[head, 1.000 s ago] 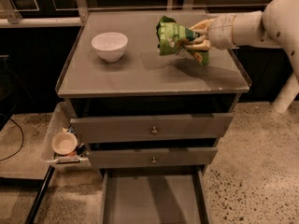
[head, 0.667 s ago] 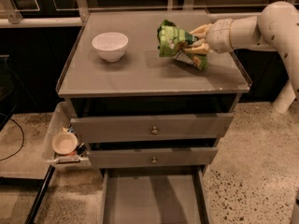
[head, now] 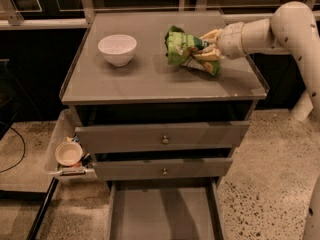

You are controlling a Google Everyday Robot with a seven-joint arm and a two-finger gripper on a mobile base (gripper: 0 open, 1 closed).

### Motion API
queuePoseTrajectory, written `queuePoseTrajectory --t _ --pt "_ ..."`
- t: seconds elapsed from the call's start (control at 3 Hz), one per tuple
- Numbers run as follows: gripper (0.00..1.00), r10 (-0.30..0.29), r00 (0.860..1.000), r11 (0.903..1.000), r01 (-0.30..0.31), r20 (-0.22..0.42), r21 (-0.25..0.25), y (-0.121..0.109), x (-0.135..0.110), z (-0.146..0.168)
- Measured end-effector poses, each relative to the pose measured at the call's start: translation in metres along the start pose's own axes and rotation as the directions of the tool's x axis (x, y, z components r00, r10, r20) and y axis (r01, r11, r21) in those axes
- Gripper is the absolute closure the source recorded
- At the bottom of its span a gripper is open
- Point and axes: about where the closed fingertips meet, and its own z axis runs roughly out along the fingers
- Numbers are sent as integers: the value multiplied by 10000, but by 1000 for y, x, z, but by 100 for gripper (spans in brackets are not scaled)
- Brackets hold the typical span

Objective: Pick green rice chip bag from bottom drawer and place on counter

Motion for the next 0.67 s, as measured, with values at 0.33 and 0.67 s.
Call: queuePoseTrajectory --t 0.33,0.67 --pt "59 0 10000 10000 0 0 0 0 0 0" --pt "36 0 10000 10000 0 1 -1 0 0 0"
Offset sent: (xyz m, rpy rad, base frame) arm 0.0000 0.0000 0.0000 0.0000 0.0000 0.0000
